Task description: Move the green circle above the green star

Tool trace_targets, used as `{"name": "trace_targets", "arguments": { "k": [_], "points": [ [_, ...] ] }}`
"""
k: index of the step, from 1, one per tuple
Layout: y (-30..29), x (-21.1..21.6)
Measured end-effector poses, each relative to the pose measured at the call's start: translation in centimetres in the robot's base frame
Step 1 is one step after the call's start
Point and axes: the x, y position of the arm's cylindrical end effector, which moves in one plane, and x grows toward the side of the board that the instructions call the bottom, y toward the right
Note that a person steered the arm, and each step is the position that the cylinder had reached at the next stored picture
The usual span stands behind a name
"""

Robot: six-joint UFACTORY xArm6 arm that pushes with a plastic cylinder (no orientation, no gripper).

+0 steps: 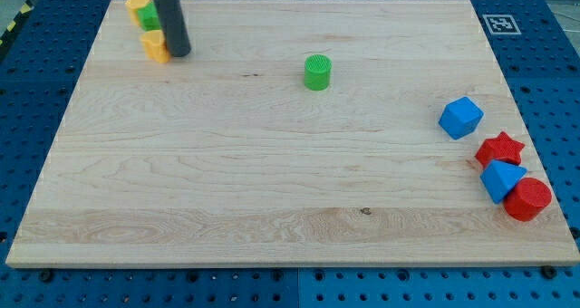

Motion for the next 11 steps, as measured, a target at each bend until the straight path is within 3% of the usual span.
{"name": "trace_targets", "arguments": {
  "k": [1,2,3,4,6,8,11],
  "points": [
    [-3.2,-0.1],
    [-1.3,0.0],
    [6.9,3.5],
    [10.0,8.6],
    [20.5,10.0],
    [23.5,5.7],
    [12.3,-4.8]
  ]
}}
